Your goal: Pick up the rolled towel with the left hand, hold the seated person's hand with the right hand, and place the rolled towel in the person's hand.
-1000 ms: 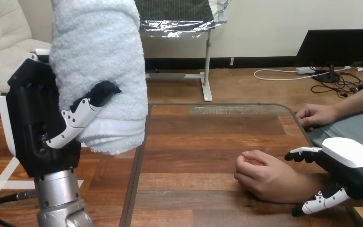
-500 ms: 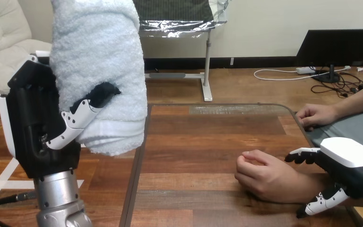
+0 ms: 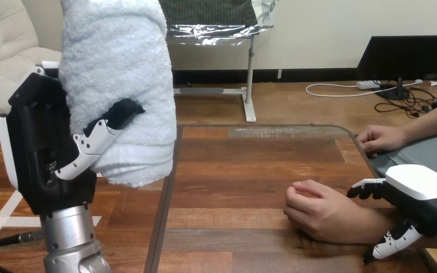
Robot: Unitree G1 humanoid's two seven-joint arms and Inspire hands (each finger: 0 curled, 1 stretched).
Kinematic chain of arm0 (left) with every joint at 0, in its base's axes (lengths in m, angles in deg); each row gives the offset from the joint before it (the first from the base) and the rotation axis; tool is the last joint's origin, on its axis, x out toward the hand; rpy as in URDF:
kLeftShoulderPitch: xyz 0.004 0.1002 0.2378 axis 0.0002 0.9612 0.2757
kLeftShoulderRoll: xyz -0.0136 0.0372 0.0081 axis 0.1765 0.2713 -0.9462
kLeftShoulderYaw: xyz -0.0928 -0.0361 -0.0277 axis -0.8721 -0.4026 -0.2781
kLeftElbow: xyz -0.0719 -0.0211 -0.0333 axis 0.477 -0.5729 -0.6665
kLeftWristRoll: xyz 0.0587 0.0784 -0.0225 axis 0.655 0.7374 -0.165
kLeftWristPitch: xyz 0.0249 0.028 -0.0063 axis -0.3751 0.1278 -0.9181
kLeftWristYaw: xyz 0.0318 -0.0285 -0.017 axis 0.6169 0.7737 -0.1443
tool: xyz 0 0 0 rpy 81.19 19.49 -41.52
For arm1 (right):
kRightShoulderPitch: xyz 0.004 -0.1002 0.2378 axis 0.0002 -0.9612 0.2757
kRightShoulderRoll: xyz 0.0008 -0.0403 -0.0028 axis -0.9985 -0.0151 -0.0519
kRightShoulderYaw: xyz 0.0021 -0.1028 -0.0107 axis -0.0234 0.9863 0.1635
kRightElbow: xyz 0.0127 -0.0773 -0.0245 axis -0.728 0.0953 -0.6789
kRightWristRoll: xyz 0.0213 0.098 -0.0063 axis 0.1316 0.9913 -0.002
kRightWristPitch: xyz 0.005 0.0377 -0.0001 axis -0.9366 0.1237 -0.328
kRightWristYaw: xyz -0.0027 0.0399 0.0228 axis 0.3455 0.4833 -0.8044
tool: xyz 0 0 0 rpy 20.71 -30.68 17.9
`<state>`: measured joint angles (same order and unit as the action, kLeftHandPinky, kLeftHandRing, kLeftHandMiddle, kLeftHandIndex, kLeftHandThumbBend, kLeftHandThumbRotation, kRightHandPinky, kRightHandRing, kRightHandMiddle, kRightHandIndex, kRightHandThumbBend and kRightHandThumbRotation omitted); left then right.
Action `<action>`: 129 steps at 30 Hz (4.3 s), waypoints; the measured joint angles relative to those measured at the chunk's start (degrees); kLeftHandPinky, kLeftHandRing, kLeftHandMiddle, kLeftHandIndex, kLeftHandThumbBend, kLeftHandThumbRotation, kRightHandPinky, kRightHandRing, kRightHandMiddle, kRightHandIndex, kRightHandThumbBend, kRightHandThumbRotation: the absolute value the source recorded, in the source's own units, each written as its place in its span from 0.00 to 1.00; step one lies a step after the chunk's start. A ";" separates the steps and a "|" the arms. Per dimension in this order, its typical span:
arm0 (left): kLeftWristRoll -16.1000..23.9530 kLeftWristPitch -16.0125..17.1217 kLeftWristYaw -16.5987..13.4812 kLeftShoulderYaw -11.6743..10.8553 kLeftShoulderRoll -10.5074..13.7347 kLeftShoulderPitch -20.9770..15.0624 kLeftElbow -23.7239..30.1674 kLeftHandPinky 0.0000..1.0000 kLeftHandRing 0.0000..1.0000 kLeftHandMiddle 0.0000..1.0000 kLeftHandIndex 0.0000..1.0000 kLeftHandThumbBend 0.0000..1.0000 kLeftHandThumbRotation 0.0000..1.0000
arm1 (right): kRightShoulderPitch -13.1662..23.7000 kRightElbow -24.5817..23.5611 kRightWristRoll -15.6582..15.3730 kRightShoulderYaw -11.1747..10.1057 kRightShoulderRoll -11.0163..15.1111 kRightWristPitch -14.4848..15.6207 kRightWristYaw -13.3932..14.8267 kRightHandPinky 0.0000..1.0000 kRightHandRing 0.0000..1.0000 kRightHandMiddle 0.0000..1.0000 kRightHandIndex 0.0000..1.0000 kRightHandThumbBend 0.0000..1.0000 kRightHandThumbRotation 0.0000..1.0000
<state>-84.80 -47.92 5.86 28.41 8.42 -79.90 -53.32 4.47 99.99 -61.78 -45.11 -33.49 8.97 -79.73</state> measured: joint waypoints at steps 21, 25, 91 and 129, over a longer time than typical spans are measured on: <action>0.23 -1.76 -1.97 -0.03 0.01 0.34 0.58 0.20 0.26 0.33 0.38 0.52 0.00 | 1.35 -0.25 -0.44 2.47 0.36 5.42 -1.54 0.64 0.79 0.81 0.81 1.00 0.18; 0.48 -1.83 -2.16 -0.02 0.00 0.38 0.66 0.20 0.26 0.33 0.38 0.52 0.00 | 1.54 -0.28 -0.49 2.67 0.36 6.54 -2.29 0.62 0.80 0.81 0.81 1.00 0.15; 0.51 -2.46 -2.62 0.02 0.00 0.65 1.02 0.20 0.26 0.33 0.38 0.52 0.00 | 5.44 1.38 -2.01 6.81 0.59 11.02 -3.05 0.22 0.32 0.45 0.58 0.93 0.07; 0.49 -2.48 -2.52 0.02 0.04 0.72 1.02 0.21 0.26 0.33 0.38 0.52 0.00 | 5.95 3.26 -0.10 6.85 0.64 9.54 -2.30 0.16 0.24 0.34 0.45 0.87 0.02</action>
<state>-84.31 -50.39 3.35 28.43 8.46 -79.19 -52.29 10.43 103.24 -61.88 -38.26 -32.85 18.52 -82.04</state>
